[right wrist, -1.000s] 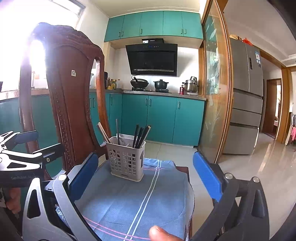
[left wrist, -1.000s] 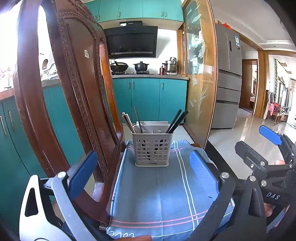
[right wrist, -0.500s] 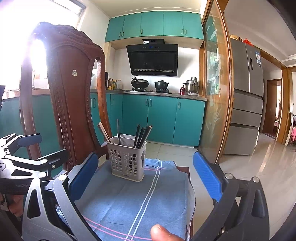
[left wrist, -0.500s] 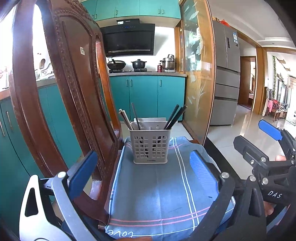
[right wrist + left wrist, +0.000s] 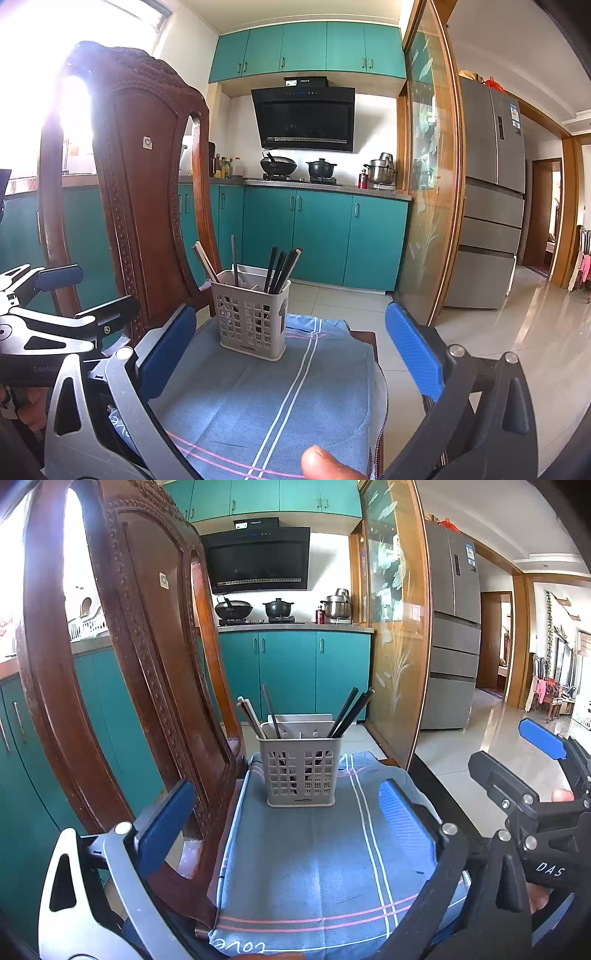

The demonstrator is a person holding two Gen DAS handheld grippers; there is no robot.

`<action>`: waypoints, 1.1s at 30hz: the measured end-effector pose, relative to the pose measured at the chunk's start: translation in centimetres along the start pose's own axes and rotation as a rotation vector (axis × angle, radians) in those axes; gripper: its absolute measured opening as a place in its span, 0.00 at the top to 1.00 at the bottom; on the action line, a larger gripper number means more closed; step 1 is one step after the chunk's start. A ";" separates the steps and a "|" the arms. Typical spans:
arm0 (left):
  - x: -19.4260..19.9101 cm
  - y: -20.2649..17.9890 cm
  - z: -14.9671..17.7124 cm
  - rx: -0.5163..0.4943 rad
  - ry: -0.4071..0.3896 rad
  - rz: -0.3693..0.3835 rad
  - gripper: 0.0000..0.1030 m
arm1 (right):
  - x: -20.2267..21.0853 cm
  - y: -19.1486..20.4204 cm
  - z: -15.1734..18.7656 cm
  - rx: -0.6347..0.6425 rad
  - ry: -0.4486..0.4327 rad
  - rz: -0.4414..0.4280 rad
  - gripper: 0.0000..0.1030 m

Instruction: Organize utensils

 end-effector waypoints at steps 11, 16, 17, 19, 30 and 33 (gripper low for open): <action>-0.4 -0.1 0.3 -0.001 0.012 0.003 0.04 | -0.2 -0.2 0.2 -0.008 0.005 0.005 0.03; -0.5 -0.1 0.4 -0.003 0.015 0.003 0.04 | -0.3 -0.1 0.3 -0.007 0.008 0.004 0.03; -0.6 -0.2 0.4 -0.004 0.015 0.002 0.04 | -0.3 -0.1 0.2 -0.006 0.007 0.004 0.03; -0.6 -0.2 0.5 -0.004 0.015 0.003 0.04 | -0.3 -0.1 0.3 -0.005 0.007 0.005 0.03; -0.9 -0.3 0.6 -0.010 0.023 0.006 0.04 | -0.4 -0.4 0.5 -0.013 0.012 0.007 0.03; -0.8 -0.3 0.6 -0.009 0.024 0.008 0.04 | -0.4 -0.6 0.6 -0.015 0.016 0.008 0.03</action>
Point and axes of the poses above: each gripper's, at about its wrist camera, not at the fingertips, and x roughly against the way its jaws point, y to its left, z to its underside, the point moved 5 cm from there along -x, roughly the way its jaws point, and after that the axes turned 15 degrees about -y, right-handed, at the moved point
